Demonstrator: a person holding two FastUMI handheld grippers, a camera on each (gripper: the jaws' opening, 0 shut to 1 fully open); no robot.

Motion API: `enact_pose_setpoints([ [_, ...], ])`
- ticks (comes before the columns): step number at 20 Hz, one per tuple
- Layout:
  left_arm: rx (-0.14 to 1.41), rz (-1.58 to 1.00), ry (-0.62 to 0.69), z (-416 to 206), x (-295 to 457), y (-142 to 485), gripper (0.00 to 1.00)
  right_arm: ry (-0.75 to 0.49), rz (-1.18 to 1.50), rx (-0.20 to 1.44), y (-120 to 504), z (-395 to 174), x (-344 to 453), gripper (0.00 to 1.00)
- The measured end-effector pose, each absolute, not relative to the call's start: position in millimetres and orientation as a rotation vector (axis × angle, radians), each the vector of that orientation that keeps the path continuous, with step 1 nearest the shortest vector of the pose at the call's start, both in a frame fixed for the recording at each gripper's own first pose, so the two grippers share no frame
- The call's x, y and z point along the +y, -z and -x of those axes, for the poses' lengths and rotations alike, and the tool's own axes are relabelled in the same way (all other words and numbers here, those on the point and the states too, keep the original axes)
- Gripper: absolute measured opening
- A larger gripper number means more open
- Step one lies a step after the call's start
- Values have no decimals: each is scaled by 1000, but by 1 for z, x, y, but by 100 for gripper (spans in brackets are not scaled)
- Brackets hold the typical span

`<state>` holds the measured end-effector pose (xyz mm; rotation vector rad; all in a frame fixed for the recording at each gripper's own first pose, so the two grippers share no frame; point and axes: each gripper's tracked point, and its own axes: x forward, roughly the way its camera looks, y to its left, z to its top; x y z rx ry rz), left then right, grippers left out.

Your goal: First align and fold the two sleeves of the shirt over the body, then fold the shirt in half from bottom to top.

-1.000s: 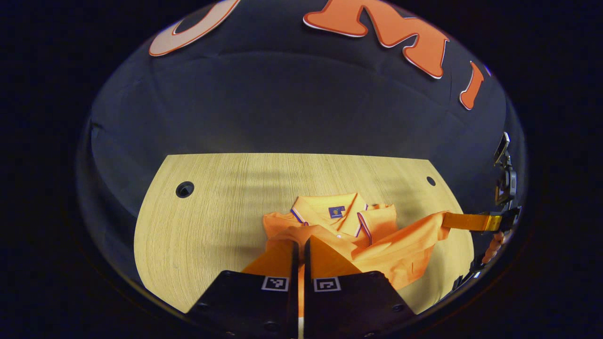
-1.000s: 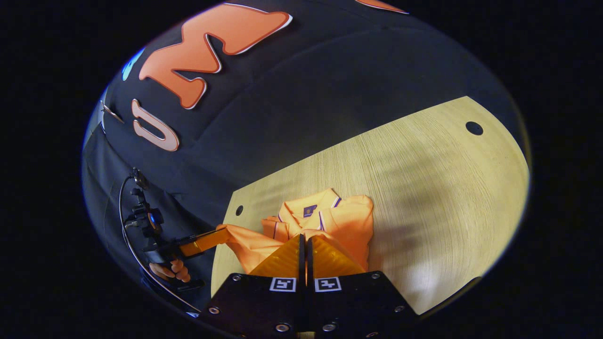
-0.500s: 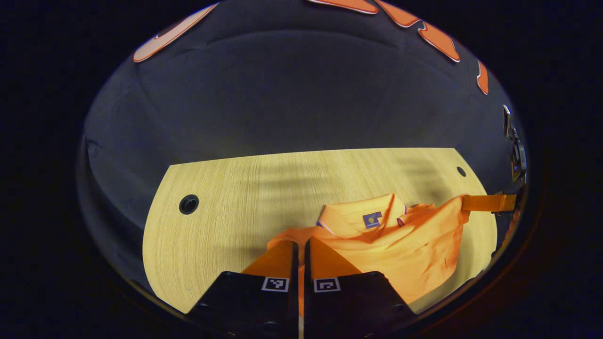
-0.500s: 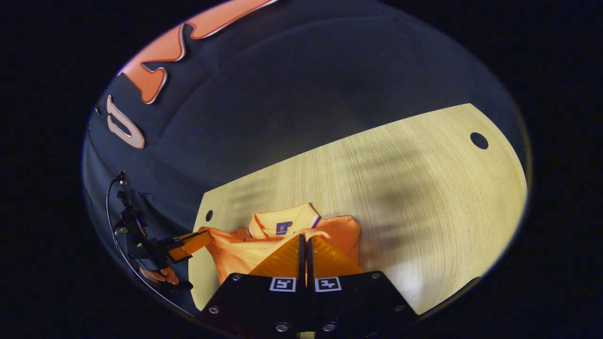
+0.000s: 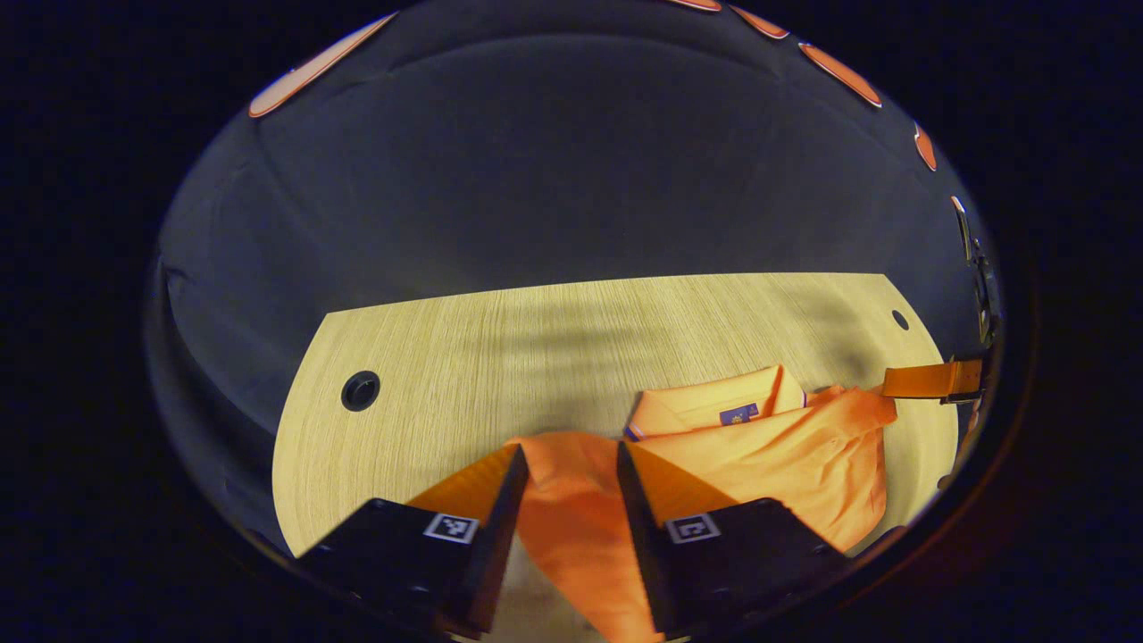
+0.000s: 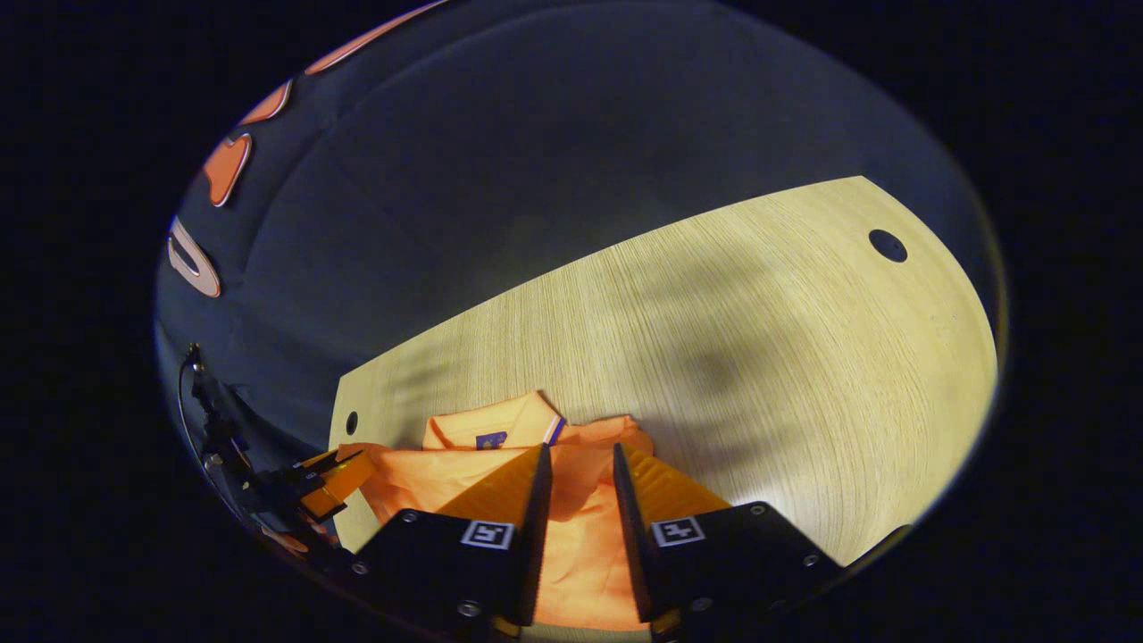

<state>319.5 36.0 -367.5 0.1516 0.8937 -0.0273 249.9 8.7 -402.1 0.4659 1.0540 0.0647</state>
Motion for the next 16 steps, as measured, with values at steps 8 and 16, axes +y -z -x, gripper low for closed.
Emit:
enact_pose_setpoints([
  [8,798,-81,-13,-308,43,304,94,-84,-330,922,358,-243,2,98],
  [16,610,-58,12,-265,22,255,97,-181,-174,748,285,-182,19,99],
])
